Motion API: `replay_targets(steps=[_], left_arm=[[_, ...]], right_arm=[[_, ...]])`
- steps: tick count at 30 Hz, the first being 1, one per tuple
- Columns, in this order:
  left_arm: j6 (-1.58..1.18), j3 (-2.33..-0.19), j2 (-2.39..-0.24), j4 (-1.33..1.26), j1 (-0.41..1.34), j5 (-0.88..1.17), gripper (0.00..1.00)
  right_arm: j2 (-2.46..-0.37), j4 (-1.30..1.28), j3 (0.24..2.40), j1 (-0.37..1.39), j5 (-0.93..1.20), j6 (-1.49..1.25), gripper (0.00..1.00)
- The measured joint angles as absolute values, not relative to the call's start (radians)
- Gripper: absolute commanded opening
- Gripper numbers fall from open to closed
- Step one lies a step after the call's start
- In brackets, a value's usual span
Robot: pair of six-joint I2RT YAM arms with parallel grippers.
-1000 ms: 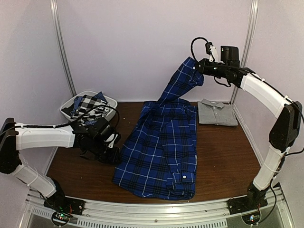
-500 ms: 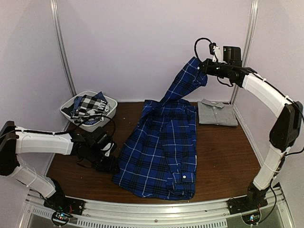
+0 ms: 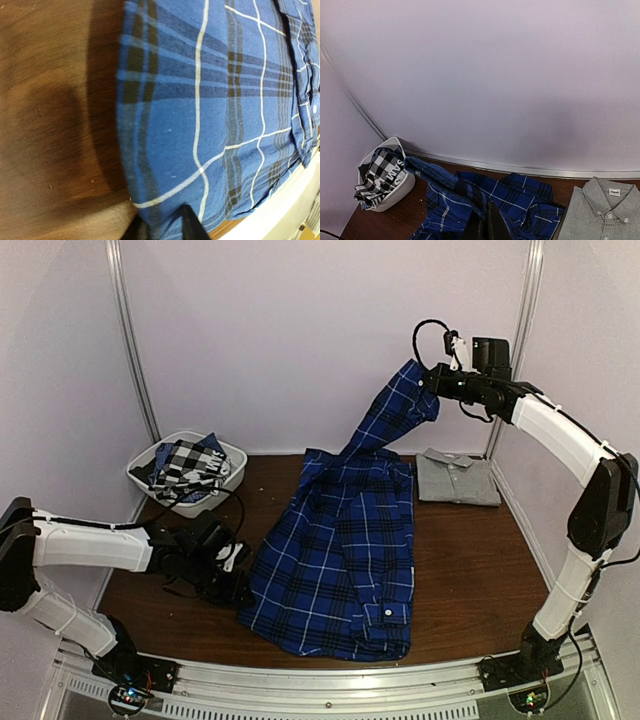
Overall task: Fold and stack the long sleeve shirts
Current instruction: Pick up the 1/3-folded shirt from the center of the board, then fold the 1/3-folded shirt at the center of the board.
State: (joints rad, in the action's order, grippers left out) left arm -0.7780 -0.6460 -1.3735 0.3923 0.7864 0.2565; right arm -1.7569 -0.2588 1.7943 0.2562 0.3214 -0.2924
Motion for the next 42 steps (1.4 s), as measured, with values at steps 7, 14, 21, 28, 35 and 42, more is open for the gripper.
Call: replay_targets(steps=[7,14,21,28,35,42], left_arm=[[-0.763,-0.669,-1.349,0.398,0.786,0.266,0.0],[-0.708,-0.772,-1.372,0.422,0.801,0.284,0.0],[-0.601,-0.921,-1.523,0.452,0.882,0.322,0.0],[-0.503,-1.025,-1.663,0.52,0.958,0.362,0.0],[-0.436,-1.066,-1.71,0.558,0.979,0.385,0.3],[-0.419,-1.076,-1.708,0.579,0.979,0.383,0.64]], right_arm=[[-1.757,-0.258,1.794,0.255,0.333,-0.295,0.03],[-1.757,-0.258,1.794,0.255,0.339,-0.294,0.04],[-1.735,-0.259,1.776,0.255,0.337,-0.273,0.05],[-1.601,-0.267,1.686,0.255,0.278,-0.224,0.06],[-1.493,-0.265,1.631,0.254,0.189,-0.182,0.08],[-1.479,-0.27,1.585,0.252,0.154,-0.167,0.11]])
